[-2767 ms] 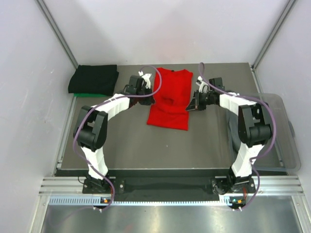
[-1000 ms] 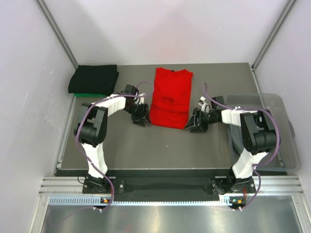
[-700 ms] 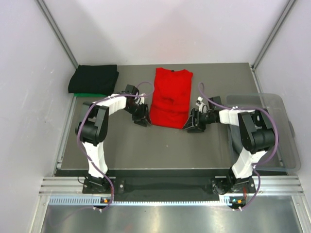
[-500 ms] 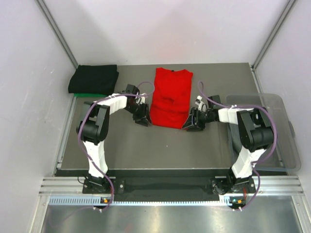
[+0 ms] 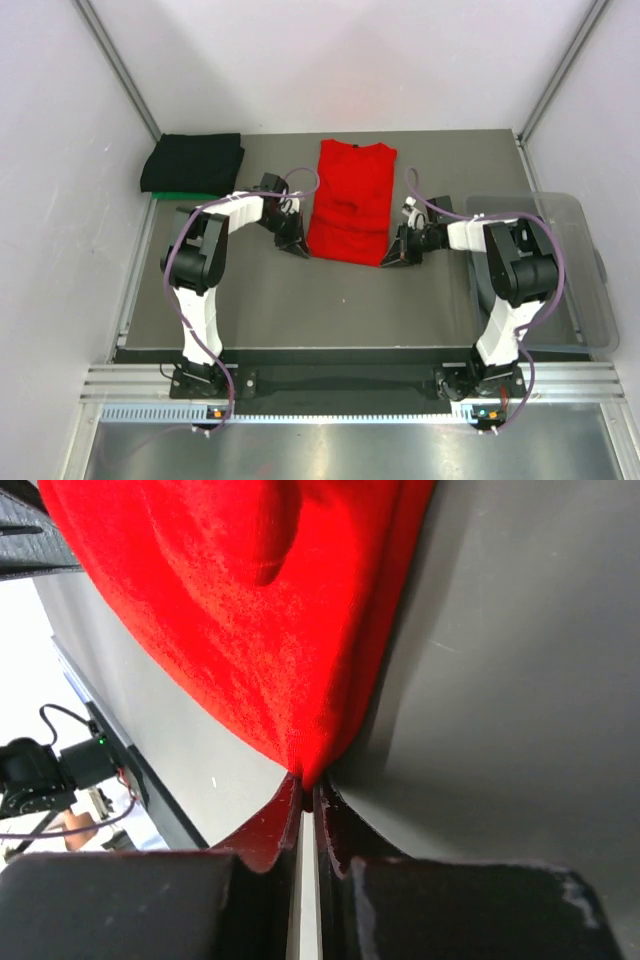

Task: Fold and stack the t-shirts
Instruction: Fold the tshirt

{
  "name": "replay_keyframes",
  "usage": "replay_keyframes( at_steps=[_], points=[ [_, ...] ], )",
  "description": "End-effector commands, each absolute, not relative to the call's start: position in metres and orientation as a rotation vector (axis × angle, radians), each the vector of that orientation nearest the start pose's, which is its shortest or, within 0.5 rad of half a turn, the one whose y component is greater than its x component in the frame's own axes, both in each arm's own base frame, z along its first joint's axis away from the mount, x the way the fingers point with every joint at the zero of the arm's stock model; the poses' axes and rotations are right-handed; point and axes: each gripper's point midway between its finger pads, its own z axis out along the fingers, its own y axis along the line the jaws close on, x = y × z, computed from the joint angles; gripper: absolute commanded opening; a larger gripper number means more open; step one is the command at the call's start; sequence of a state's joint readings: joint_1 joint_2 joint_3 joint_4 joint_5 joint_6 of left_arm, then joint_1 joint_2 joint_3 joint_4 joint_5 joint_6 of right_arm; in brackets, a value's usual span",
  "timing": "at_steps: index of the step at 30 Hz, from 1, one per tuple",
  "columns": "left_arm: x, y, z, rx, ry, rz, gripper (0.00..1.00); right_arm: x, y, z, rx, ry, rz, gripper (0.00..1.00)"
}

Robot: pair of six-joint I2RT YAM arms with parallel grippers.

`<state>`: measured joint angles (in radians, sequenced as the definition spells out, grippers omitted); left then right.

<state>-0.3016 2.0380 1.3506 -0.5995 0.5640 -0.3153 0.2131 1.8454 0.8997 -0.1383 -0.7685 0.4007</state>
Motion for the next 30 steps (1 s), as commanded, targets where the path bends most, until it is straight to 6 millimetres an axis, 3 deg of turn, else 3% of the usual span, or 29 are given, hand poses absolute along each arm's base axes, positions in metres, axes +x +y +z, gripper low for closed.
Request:
replay_keyframes(
  at_steps=[1, 3, 6, 11, 14, 21, 26, 30],
  points=[
    [0.354, -0.213, 0.029, 0.129, 2.832, -0.884, 0.00, 0.325, 0.193, 0.031, -0.096, 2.568, 1.126, 0.00],
    [0.353, -0.213, 0.043, 0.146, 2.794, -0.887, 0.00, 0.328, 0.189, 0.041, -0.117, 2.536, 1.114, 0.00],
    [0.350, -0.213, 0.068, 0.174, 2.713, -0.903, 0.00, 0.332, 0.184, 0.075, -0.175, 2.443, 1.093, 0.00],
    [0.348, -0.212, 0.116, 0.213, 2.570, -0.902, 0.00, 0.322, 0.180, 0.115, -0.228, 2.353, 1.075, 0.00],
    [0.346, -0.211, 0.131, 0.215, 2.526, -0.903, 0.00, 0.315, 0.177, 0.131, -0.237, 2.314, 1.064, 0.00],
    [0.330, -0.215, 0.148, 0.269, 2.489, -0.907, 0.00, 0.300, 0.167, 0.163, -0.228, 2.223, 1.036, 0.00],
    [0.329, -0.218, 0.159, 0.296, 2.456, -0.910, 0.00, 0.291, 0.161, 0.166, -0.180, 2.190, 1.040, 0.00],
    [0.338, -0.218, 0.161, 0.314, 2.442, -0.888, 0.00, 0.296, 0.155, 0.169, -0.184, 2.166, 1.018, 0.00]
  ],
)
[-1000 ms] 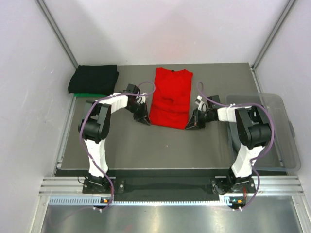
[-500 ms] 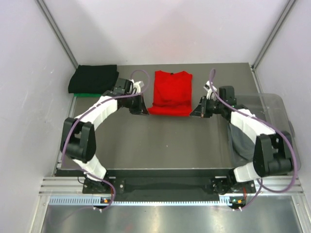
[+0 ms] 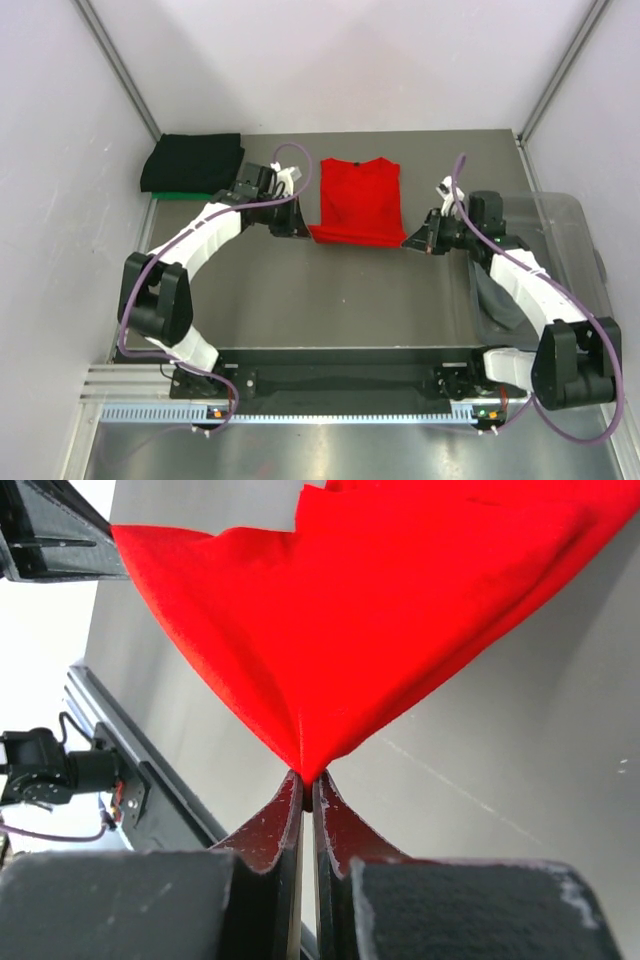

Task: Fold and stack the t-shirts
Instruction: Fold the tshirt

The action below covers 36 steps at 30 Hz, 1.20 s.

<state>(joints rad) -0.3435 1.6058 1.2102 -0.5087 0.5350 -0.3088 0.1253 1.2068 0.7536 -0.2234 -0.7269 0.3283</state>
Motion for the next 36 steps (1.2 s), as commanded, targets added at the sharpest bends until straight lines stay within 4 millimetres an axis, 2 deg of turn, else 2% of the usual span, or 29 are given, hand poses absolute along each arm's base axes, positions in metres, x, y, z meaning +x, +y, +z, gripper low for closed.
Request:
replay_keyframes(
  at_steps=[1, 2, 3, 4, 7, 8, 9, 10, 11, 12, 13, 14, 15, 16, 17, 20, 22, 24, 25, 26, 29, 30, 33, 34, 36],
  points=[
    [0.341, -0.219, 0.159, 0.329, 2.439, -0.884, 0.00, 0.300, 0.155, 0.169, -0.205, 2.161, 1.005, 0.00],
    [0.346, -0.221, 0.151, 0.335, 2.453, -0.882, 0.00, 0.303, 0.155, 0.169, -0.216, 2.161, 1.003, 0.00],
    [0.355, -0.224, 0.156, 0.340, 2.439, -0.880, 0.00, 0.313, 0.155, 0.170, -0.225, 2.163, 0.996, 0.00],
    [0.366, -0.228, 0.154, 0.357, 2.444, -0.883, 0.00, 0.323, 0.156, 0.178, -0.258, 2.138, 0.978, 0.00],
    [0.386, -0.234, 0.152, 0.387, 2.444, -0.870, 0.00, 0.345, 0.154, 0.168, -0.268, 2.170, 0.967, 0.00],
    [0.401, -0.239, 0.152, 0.399, 2.432, -0.859, 0.00, 0.356, 0.154, 0.176, -0.277, 2.151, 0.963, 0.00],
    [0.414, -0.239, 0.152, 0.408, 2.406, -0.830, 0.00, 0.366, 0.151, 0.165, -0.261, 2.170, 0.962, 0.00],
    [0.425, -0.240, 0.145, 0.421, 2.397, -0.807, 0.00, 0.374, 0.150, 0.166, -0.251, 2.164, 0.962, 0.00],
    [0.439, -0.244, 0.155, 0.431, 2.349, -0.795, 0.00, 0.389, 0.146, 0.162, -0.244, 2.157, 0.953, 0.00],
    [0.451, -0.245, 0.157, 0.433, 2.326, -0.777, 0.00, 0.398, 0.144, 0.160, -0.236, 2.151, 0.946, 0.00],
    [0.459, -0.246, 0.143, 0.440, 2.347, -0.764, 0.00, 0.406, 0.143, 0.160, -0.242, 2.140, 0.939, 0.00],
    [0.473, -0.249, 0.157, 0.448, 2.306, -0.755, 0.00, 0.424, 0.139, 0.155, -0.238, 2.137, 0.924, 0.00],
    [0.479, -0.250, 0.155, 0.457, 2.307, -0.740, 0.00, 0.433, 0.137, 0.153, -0.239, 2.134, 0.916, 0.00],
    [0.488, -0.251, 0.144, 0.461, 2.318, -0.728, 0.00, 0.442, 0.136, 0.152, -0.239, 2.130, 0.918, 0.00],
    [0.500, -0.252, 0.153, 0.465, 2.281, -0.711, 0.00, 0.460, 0.134, 0.150, -0.236, 2.117, 0.917, 0.00],
    [0.531, -0.249, 0.149, 0.456, 2.227, -0.641, 0.00, 0.493, 0.132, 0.145, -0.209, 2.094, 0.924, 0.00],
    [0.554, -0.246, 0.144, 0.430, 2.202, -0.613, 0.00, 0.511, 0.133, 0.146, -0.197, 2.062, 0.931, 0.00],
    [0.567, -0.245, 0.142, 0.403, 2.191, -0.613, 0.00, 0.535, 0.133, 0.146, -0.190, 2.044, 0.928, 0.00],
    [0.580, -0.243, 0.138, 0.390, 2.180, -0.607, 0.00, 0.549, 0.132, 0.159, -0.200, 2.005, 0.918, 0.00],
    [0.586, -0.243, 0.136, 0.382, 2.172, -0.608, 0.00, 0.557, 0.132, 0.147, -0.182, 2.019, 0.927, 0.00],
    [0.608, -0.243, 0.134, 0.364, 2.126, -0.590, 0.00, 0.582, 0.133, 0.147, -0.177, 1.993, 0.929, 0.00],
    [0.612, -0.243, 0.129, 0.355, 2.122, -0.584, 0.00, 0.587, 0.133, 0.146, -0.164, 1.992, 0.936, 0.00],
    [0.625, -0.242, 0.131, 0.323, 2.086, -0.566, 0.00, 0.602, 0.136, 0.143, -0.160, 1.975, 0.943, 0.00],
    [0.628, -0.242, 0.133, 0.315, 2.075, -0.559, 0.00, 0.604, 0.137, 0.143, -0.170, 1.966, 0.952, 0.08],
    [0.635, -0.239, 0.142, 0.294, 2.036, -0.533, 0.17, 0.603, 0.139, 0.142, -0.189, 1.959, 0.959, 0.22]
  ],
)
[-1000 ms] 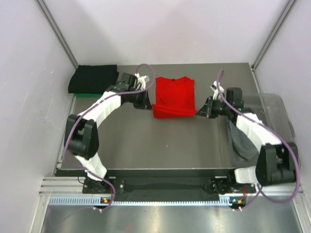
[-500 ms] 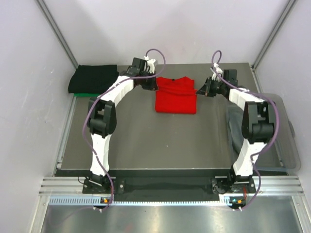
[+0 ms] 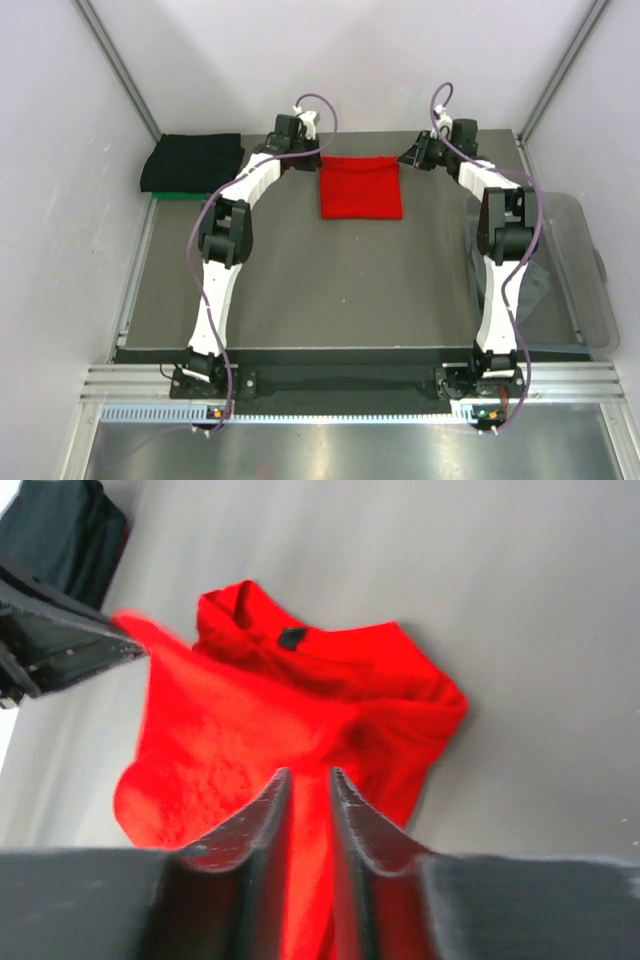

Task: Fold and stack the t-shirts
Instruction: Fold the tshirt, then neatly place the folded tshirt to the corner

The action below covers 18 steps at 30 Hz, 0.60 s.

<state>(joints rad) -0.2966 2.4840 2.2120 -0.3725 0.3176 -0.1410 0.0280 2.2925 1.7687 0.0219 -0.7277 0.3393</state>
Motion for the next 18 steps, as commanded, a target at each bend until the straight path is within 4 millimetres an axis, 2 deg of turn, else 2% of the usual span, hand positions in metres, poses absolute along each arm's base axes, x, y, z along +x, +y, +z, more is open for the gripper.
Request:
replay_keyframes(
  at_steps=[1, 2, 3, 4, 5, 7, 8, 9, 10, 12, 13, 18],
  points=[
    [0.636, -0.235, 0.140, 0.276, 2.035, -0.514, 0.39, 0.601, 0.140, 0.142, -0.201, 1.950, 0.974, 0.29],
    [0.637, -0.233, 0.144, 0.263, 2.021, -0.507, 0.47, 0.599, 0.142, 0.149, -0.210, 1.935, 0.984, 0.35],
    [0.640, -0.229, 0.167, 0.236, 1.961, -0.490, 0.65, 0.596, 0.142, 0.154, -0.216, 1.920, 0.997, 0.41],
    [0.637, -0.224, 0.161, 0.217, 1.979, -0.478, 0.72, 0.589, 0.143, 0.161, -0.231, 1.898, 1.014, 0.47],
    [0.635, -0.222, 0.167, 0.208, 1.980, -0.472, 0.74, 0.585, 0.144, 0.165, -0.237, 1.887, 1.026, 0.47],
    [0.624, -0.221, 0.170, 0.211, 2.024, -0.486, 0.74, 0.573, 0.148, 0.164, -0.256, 1.877, 1.043, 0.46],
    [0.619, -0.219, 0.171, 0.201, 2.036, -0.503, 0.74, 0.567, 0.149, 0.175, -0.272, 1.859, 1.037, 0.46],
    [0.612, -0.218, 0.180, 0.168, 2.039, -0.545, 0.74, 0.563, 0.150, 0.177, -0.283, 1.856, 1.040, 0.45],
    [0.598, -0.217, 0.161, 0.172, 2.090, -0.634, 0.74, 0.553, 0.156, 0.172, -0.302, 1.869, 1.069, 0.42],
    [0.582, -0.218, 0.159, 0.118, 2.124, -0.763, 0.72, 0.544, 0.164, 0.170, -0.337, 1.882, 1.101, 0.40],
    [0.570, -0.218, 0.147, 0.117, 2.162, -0.844, 0.71, 0.536, 0.171, 0.159, -0.348, 1.914, 1.138, 0.39],
    [0.551, -0.225, 0.107, 0.057, 2.293, -1.035, 0.66, 0.529, 0.175, 0.129, -0.354, 1.978, 1.160, 0.37]
  ],
)
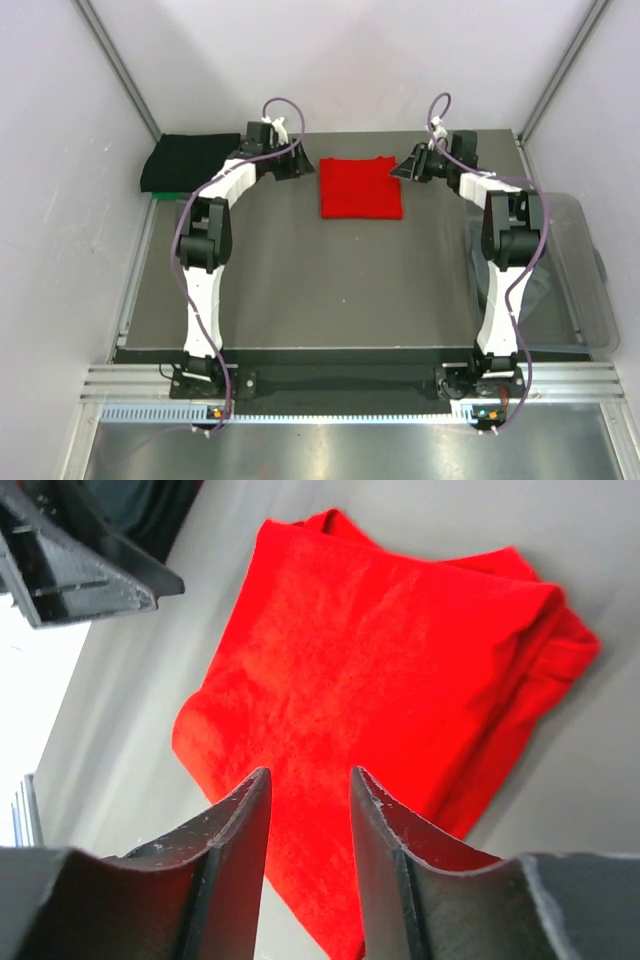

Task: Fold and stack the t-shirts
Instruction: Neatly place the folded tshirt to the corner

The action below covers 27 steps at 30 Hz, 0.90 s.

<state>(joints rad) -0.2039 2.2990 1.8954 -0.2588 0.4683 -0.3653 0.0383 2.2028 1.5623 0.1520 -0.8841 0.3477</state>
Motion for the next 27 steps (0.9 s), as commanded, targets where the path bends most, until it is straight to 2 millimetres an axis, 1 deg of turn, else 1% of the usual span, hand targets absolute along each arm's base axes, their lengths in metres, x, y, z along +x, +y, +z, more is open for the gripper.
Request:
replay_keyframes(
  at_steps=[1, 2, 3, 4, 6, 8, 9, 11, 12, 16, 17, 19, 20, 24, 26, 27],
  points=[
    [0.550, -0.227, 0.102, 0.048, 2.302, -1.062, 0.64, 0.530, 0.175, 0.121, -0.342, 1.994, 1.167, 0.36],
    [0.551, -0.229, 0.097, 0.038, 2.302, -1.080, 0.64, 0.531, 0.175, 0.118, -0.340, 1.998, 1.166, 0.36],
    [0.549, -0.233, 0.087, 0.016, 2.322, -1.134, 0.64, 0.532, 0.175, 0.115, -0.335, 2.003, 1.167, 0.36],
    [0.550, -0.235, 0.085, 0.011, 2.321, -1.154, 0.65, 0.533, 0.175, 0.111, -0.326, 2.012, 1.168, 0.36],
    [0.552, -0.243, 0.077, 0.001, 2.320, -1.234, 0.65, 0.535, 0.175, 0.107, -0.319, 2.018, 1.168, 0.36],
    [0.552, -0.246, 0.072, -0.015, 2.319, -1.267, 0.65, 0.536, 0.175, 0.103, -0.318, 2.023, 1.169, 0.36],
    [0.553, -0.248, 0.064, -0.040, 2.329, -1.285, 0.65, 0.536, 0.176, 0.101, -0.316, 2.025, 1.167, 0.35],
    [0.552, -0.252, 0.060, -0.041, 2.336, -1.302, 0.64, 0.537, 0.176, 0.098, -0.307, 2.034, 1.168, 0.35],
    [0.551, -0.254, 0.055, -0.043, 2.347, -1.305, 0.64, 0.537, 0.177, 0.096, -0.304, 2.039, 1.170, 0.35],
    [0.544, -0.269, 0.044, -0.020, 2.373, -1.339, 0.63, 0.538, 0.179, 0.087, -0.299, 2.053, 1.179, 0.34],
    [0.541, -0.273, 0.037, -0.021, 2.386, -1.351, 0.63, 0.538, 0.180, 0.084, -0.295, 2.058, 1.184, 0.34],
    [0.539, -0.284, 0.034, -0.008, 2.390, -1.378, 0.61, 0.538, 0.183, 0.082, -0.294, 2.059, 1.192, 0.34],
    [0.537, -0.286, 0.028, -0.019, 2.403, -1.386, 0.61, 0.538, 0.183, 0.080, -0.291, 2.062, 1.194, 0.34],
    [0.539, -0.299, 0.028, -0.015, 2.382, -1.410, 0.60, 0.535, 0.187, 0.078, -0.297, 2.060, 1.200, 0.33],
    [0.542, -0.302, 0.027, -0.017, 2.371, -1.414, 0.56, 0.535, 0.188, 0.081, -0.301, 2.053, 1.206, 0.33],
    [0.545, -0.306, 0.031, -0.003, 2.358, -1.414, 0.52, 0.534, 0.188, 0.083, -0.302, 2.052, 1.213, 0.33]
  ],
)
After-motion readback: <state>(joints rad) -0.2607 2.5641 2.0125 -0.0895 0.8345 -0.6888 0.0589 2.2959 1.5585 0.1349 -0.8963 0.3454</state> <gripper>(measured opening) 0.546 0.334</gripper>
